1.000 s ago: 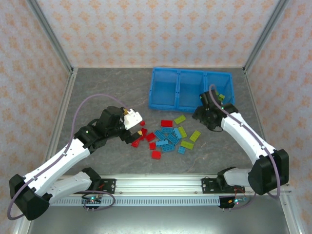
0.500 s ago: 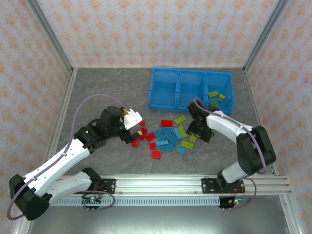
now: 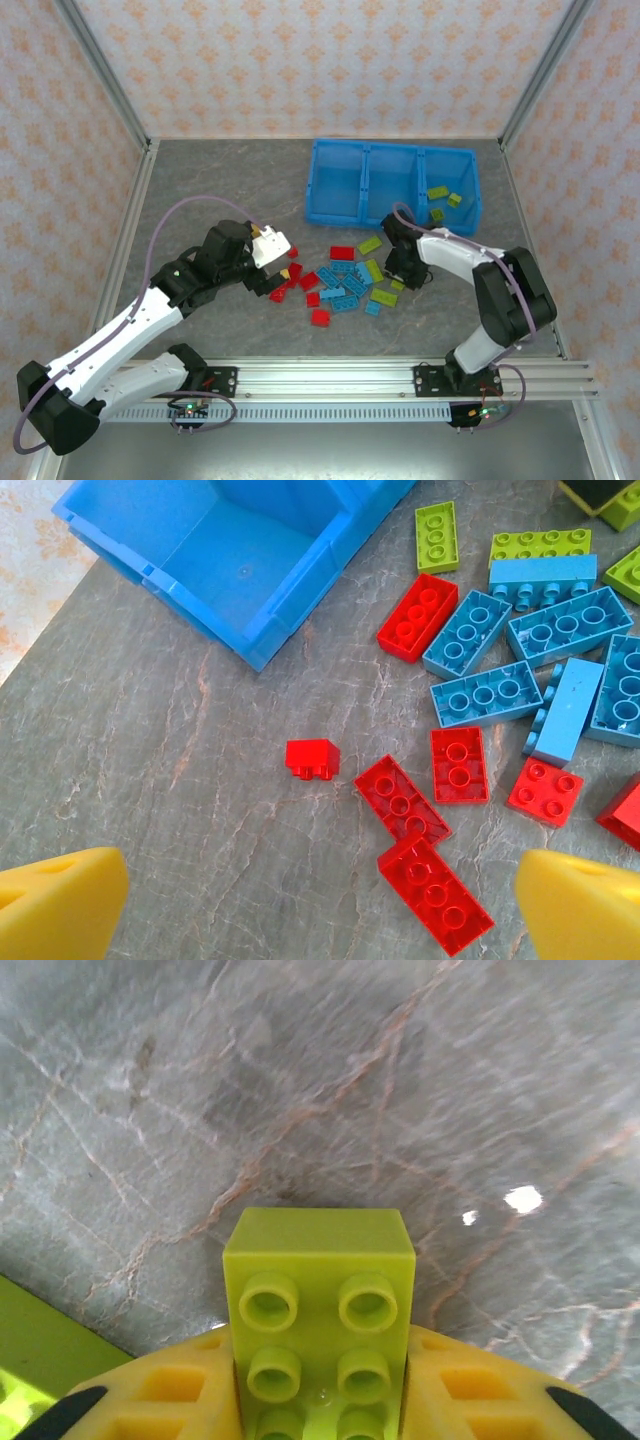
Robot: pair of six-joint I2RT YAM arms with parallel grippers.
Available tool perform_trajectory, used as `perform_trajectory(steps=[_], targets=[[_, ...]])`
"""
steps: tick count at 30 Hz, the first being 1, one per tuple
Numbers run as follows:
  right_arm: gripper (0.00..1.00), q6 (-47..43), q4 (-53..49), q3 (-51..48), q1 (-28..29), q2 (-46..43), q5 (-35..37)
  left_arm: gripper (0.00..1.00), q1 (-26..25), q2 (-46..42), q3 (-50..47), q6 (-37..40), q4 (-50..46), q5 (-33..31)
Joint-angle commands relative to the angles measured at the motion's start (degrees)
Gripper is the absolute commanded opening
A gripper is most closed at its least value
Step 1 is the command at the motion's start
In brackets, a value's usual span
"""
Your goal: Sort the legos into containers by color
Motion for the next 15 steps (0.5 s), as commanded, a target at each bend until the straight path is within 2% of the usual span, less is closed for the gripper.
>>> perform_trajectory(steps=[1,4,9,12,15], targets=[[0.34,0.6,-3.2,0.4,-0.2,-6.3,7.5,1.00,0.0,0.0,-0.5,0.8,0.7,-0.7],[0.32,0.1,-4.6,2.5,-1.8,-10.7,10.7,1.00,0.0,0.2,-0.4,0.8,0.7,-0.7],[0.32,-3.7,-2.2,8.1,-8.2,-15.4,15.3,1.00,0.0,0.2,-0.3,0.8,0.5,-0.5],[0.32,-6.9,1.6,11.9,-13.4,-14.2,16.0,1.00,0.1,0.3,-0.3,0.8,0.6,-0.5],[0.32,-9.6,5.5,15.9,-17.3,-8.5,15.0,1.00,0.0,0.2,-0.4,0.9,0.5,-0.8]])
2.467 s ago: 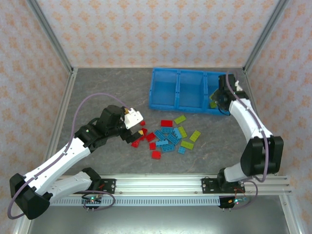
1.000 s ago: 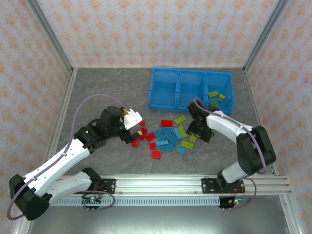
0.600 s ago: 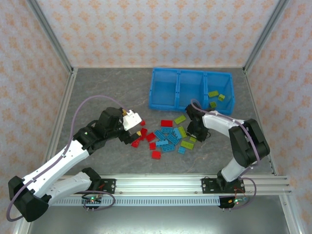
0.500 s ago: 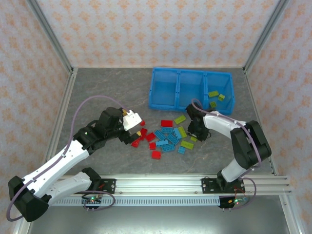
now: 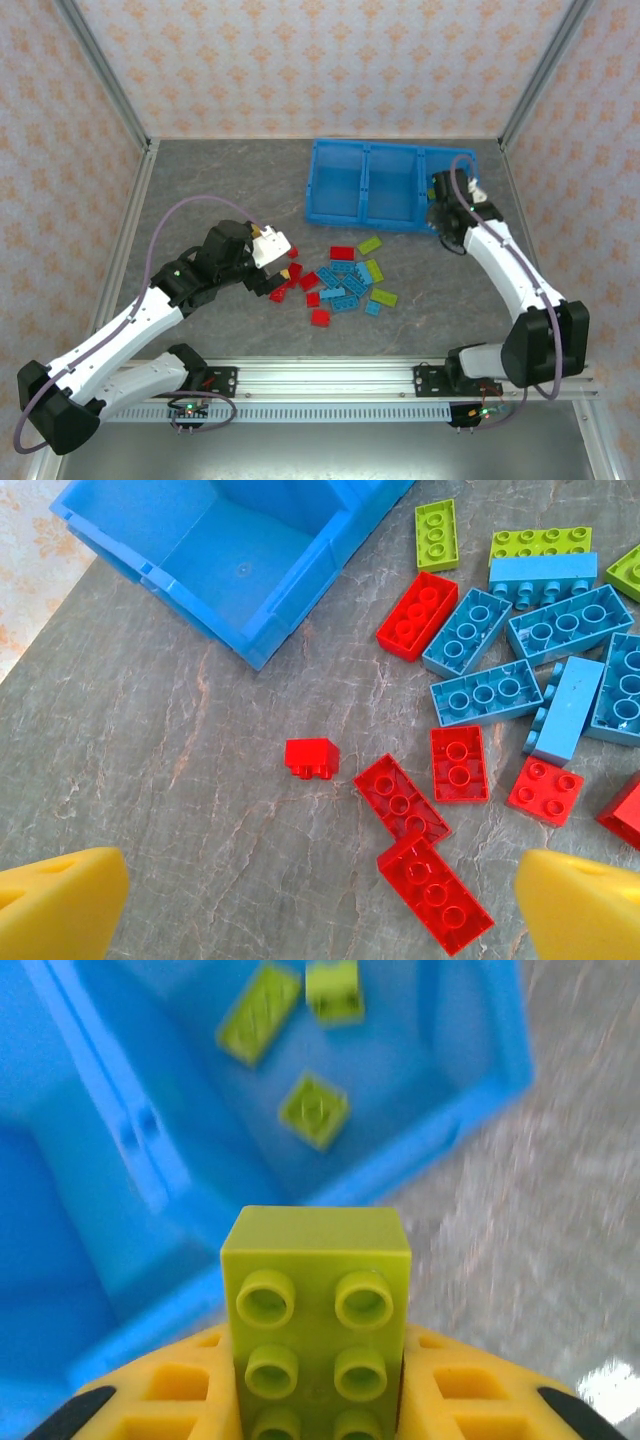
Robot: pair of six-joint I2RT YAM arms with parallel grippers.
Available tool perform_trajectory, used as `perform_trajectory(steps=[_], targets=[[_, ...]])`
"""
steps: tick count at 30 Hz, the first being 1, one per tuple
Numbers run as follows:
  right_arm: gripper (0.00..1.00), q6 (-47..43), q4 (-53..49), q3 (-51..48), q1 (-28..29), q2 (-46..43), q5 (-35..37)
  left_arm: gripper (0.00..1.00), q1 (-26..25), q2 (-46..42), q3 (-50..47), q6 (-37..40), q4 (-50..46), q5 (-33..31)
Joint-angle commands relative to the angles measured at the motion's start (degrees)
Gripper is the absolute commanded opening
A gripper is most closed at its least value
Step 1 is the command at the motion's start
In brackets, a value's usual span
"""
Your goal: Sort the legos into containers by color
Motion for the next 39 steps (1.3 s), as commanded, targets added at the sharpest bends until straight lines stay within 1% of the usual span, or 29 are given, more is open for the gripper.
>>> perform_trajectory(steps=[1,4,7,9,11,12,18,22,24,26,28,32,35,37,39], targets=[[0.32,-4.8,4.5,4.5,-3.3,7.0,1.9,1.00,0.0,0.0,-0.3,0.9,0.5,-0.9],[0.33,-5.2,4.4,10.9,-6.3,15.7,-0.3,1.00,0.0,-0.1,-0.6,1.1,0.8,-1.2],[0.34,-3.0,5.8,15.1,-8.4,22.8,-4.8,1.00,0.0,0.0,-0.7,1.1,0.9,-1.7],[0.39,-2.2,6.0,17.4,-9.1,26.3,-6.6,1.00,0.0,0.1,-0.9,1.1,0.9,-2.0],[0.45,-2.0,4.7,20.4,-9.0,28.7,-6.5,1.00,0.0,0.2,-1.0,1.2,1.1,-2.2],[0.47,-2.1,4.0,21.4,-9.1,29.2,-6.5,1.00,0.0,0.3,-1.0,1.2,1.1,-2.3],[0.50,-2.4,3.4,21.6,-9.1,25.1,-5.8,1.00,0.0,0.9,-0.8,0.9,1.1,-2.7],[0.52,-2.1,4.2,18.2,-8.7,17.8,-9.4,1.00,0.0,1.7,-0.6,-1.6,2.1,-4.7],[0.54,-3.8,6.2,15.3,-6.9,13.6,-10.9,1.00,0.0,2.8,0.5,-4.0,1.6,-5.7],[0.57,-6.1,6.7,13.4,-3.1,10.6,-11.1,1.00,0.1,5.7,2.7,-7.9,-0.1,-6.4],[0.59,-7.6,4.6,14.5,0.7,10.1,-11.7,1.00,0.3,10.7,7.0,-12.7,-3.6,-7.9],[0.61,-10.9,0.8,18.9,7.8,12.2,-14.9,1.00,0.3,24.0,19.8,-24.7,-15.9,-8.7],[0.62,-9.6,-1.2,22.4,9.7,14.5,-18.5,0.99,0.4,31.9,26.3,-32.9,-22.2,-6.2],[0.64,-8.4,-1.2,24.0,10.4,15.4,-20.4,0.96,0.4,35.2,26.5,-39.0,-21.2,-5.4],[0.66,-8.2,-1.1,25.3,11.1,15.9,-21.4,0.92,0.6,38.3,26.8,-45.1,-20.2,-7.9]])
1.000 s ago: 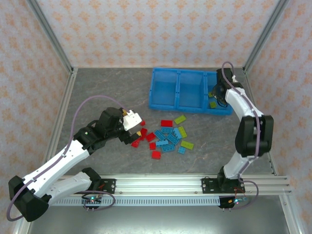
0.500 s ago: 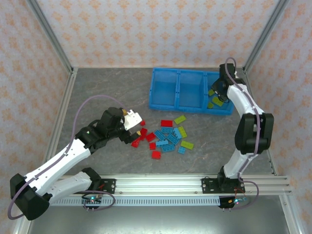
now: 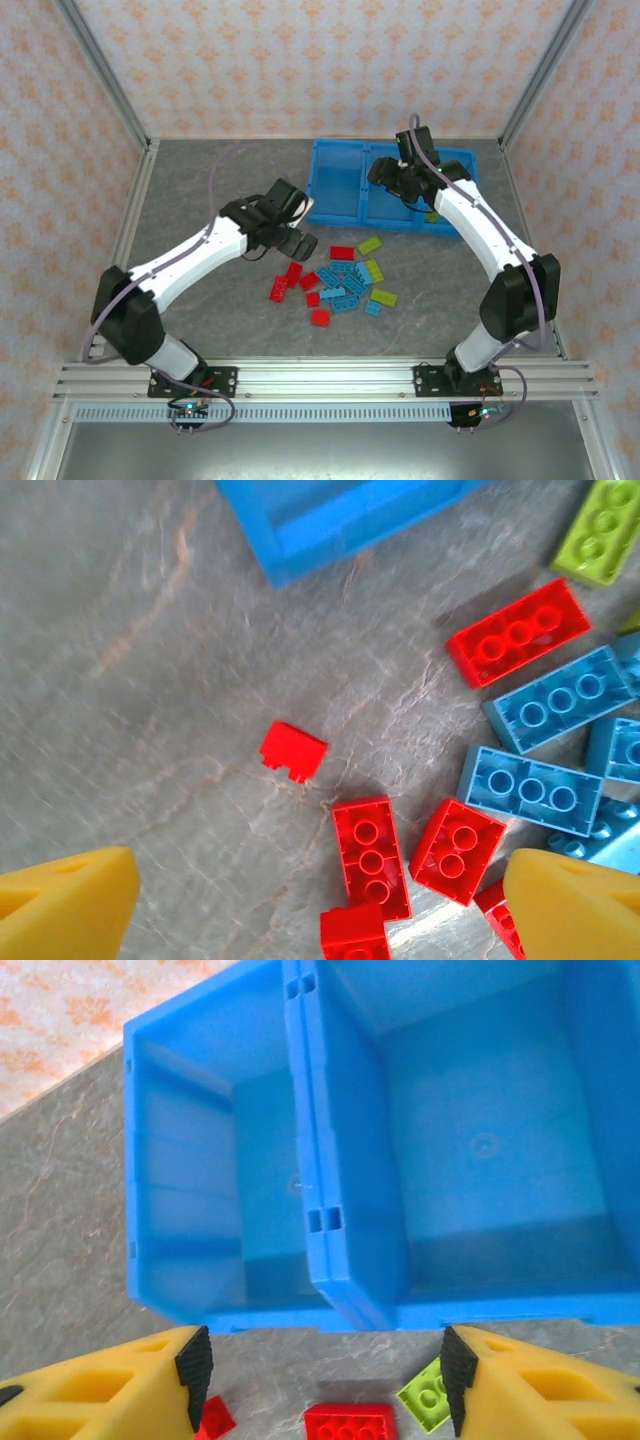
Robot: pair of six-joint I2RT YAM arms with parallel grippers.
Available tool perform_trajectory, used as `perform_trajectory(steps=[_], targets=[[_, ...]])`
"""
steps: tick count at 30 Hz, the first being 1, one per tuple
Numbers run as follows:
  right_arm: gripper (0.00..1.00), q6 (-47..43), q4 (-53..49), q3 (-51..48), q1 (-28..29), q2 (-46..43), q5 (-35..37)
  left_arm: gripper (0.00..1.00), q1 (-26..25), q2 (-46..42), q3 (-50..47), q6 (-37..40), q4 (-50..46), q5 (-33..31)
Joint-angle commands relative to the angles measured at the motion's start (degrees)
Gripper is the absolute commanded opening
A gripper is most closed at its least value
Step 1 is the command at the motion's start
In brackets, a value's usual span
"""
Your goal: Sort the legos into containers by color
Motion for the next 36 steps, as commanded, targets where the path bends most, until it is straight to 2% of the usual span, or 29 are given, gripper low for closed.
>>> perform_trajectory(steps=[1,5,10,14,18,21,24,31,36], targets=[[0.67,0.1,-2.7,3.8,0.9,0.7,-2.9,0.89,0.6,4.7,1.8,-14.7,-5.7,-2.4],[0.68,-0.4,-3.4,4.8,1.3,0.7,-2.8,0.79,0.9,10.6,3.3,-23.5,-2.2,-3.9],[0.68,-1.2,-2.6,1.4,1.3,-0.8,-1.0,0.78,1.4,18.0,5.8,-30.9,0.7,-7.6],[0.68,-1.2,-1.9,-2.1,1.4,-2.6,-0.1,0.73,2.3,19.9,5.6,-35.1,4.0,-6.6],[0.68,-1.5,-2.1,-2.9,1.3,-2.9,0.2,0.58,3.1,22.8,4.2,-37.2,8.7,-2.8],[0.68,-1.6,-2.6,-2.8,1.3,-2.8,-1.2,0.44,3.1,22.9,3.7,-37.7,9.6,-2.0],[0.68,-2.1,-3.6,-3.0,1.3,-3.2,-3.0,0.33,3.3,21.9,2.6,-37.6,9.7,-2.0],[0.68,-4.0,-7.4,-2.7,1.5,-2.9,-9.5,0.26,3.5,20.6,0.9,-36.7,9.3,-1.3],[0.68,-3.4,-6.9,-2.9,1.5,-3.1,-9.5,0.17,3.5,17.5,1.1,-35.7,8.1,-1.3]])
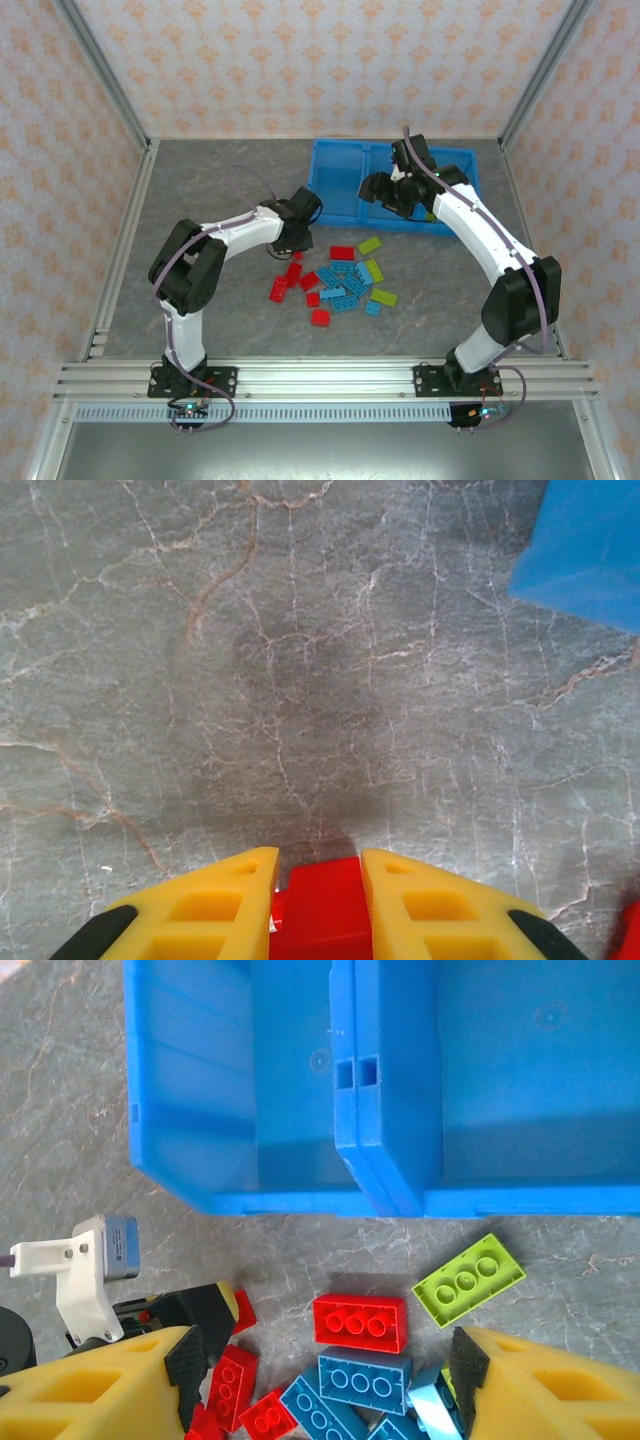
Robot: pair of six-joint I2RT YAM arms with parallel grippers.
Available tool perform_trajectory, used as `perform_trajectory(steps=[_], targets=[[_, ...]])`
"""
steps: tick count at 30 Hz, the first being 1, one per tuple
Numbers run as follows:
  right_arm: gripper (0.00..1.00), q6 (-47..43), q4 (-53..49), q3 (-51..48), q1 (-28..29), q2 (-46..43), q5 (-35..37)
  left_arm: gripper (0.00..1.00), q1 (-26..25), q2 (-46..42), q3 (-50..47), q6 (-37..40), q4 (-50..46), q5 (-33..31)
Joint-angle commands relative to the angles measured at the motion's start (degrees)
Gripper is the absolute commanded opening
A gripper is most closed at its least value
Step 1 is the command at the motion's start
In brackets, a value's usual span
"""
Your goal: Sort the legos into containers by color
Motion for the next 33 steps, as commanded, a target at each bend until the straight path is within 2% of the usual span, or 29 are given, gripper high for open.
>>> perform_trajectory(steps=[1,5,8,12,15,21,26,28,30,33], targets=[[0.68,-0.7,-1.4,0.0,0.3,-1.5,-0.9,0.15,0.1,-4.2,-0.5,0.9,-1.9,-0.4],[0.68,-0.7,-1.4,0.7,0.4,-0.9,-0.1,0.08,0.1,-8.3,1.7,3.1,-5.3,-2.4],[0.68,-0.4,-1.1,0.7,0.3,-0.9,0.6,0.07,-0.1,-12.7,3.7,4.3,-6.7,-3.5],[0.68,0.6,0.2,0.0,0.3,-2.4,3.2,0.07,-1.2,-16.0,8.0,7.6,-3.8,-6.3],[0.68,2.2,1.6,-1.4,0.3,-4.4,6.6,0.06,-1.4,-12.5,13.0,11.9,1.1,-8.3],[0.69,4.3,3.5,-4.7,0.3,-7.7,8.1,0.04,-1.3,4.9,32.5,21.6,1.6,-12.3],[0.69,4.6,3.0,-5.3,0.3,-8.2,8.1,0.12,-1.3,14.8,45.5,25.0,1.1,-13.0],[0.69,4.7,3.1,-5.4,0.3,-8.4,8.1,0.21,-1.2,16.6,48.8,25.7,1.2,-13.4],[0.69,4.8,3.0,-5.1,0.4,-8.3,7.9,0.35,-1.1,17.3,51.5,26.1,0.4,-13.6],[0.69,4.7,2.7,-4.7,0.3,-8.2,7.9,0.44,-1.1,15.5,52.4,26.9,-0.7,-12.1]])
